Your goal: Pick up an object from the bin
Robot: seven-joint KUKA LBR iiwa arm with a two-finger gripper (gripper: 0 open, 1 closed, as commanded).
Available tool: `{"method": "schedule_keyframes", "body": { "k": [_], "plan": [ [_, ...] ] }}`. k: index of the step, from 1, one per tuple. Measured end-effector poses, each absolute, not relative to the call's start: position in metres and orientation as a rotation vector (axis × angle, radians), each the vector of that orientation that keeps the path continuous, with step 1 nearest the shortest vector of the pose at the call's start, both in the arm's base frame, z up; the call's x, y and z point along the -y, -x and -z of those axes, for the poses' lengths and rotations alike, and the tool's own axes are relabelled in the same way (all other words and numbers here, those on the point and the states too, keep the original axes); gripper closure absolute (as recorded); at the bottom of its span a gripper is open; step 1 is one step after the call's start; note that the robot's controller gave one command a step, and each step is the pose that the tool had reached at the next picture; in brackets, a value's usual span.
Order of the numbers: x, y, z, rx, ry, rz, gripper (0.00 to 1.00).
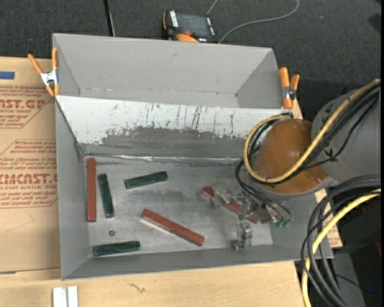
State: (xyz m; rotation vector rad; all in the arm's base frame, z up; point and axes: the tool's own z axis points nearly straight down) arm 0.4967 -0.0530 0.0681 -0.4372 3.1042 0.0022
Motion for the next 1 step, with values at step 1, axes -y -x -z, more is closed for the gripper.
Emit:
{"method": "schedule_keyframes", "body": {
  "k": [1],
  "plan": [
    [0.0227,-0.5095,-0.1473,-3.122,0.271,-0.002,0.0]
  ]
}}
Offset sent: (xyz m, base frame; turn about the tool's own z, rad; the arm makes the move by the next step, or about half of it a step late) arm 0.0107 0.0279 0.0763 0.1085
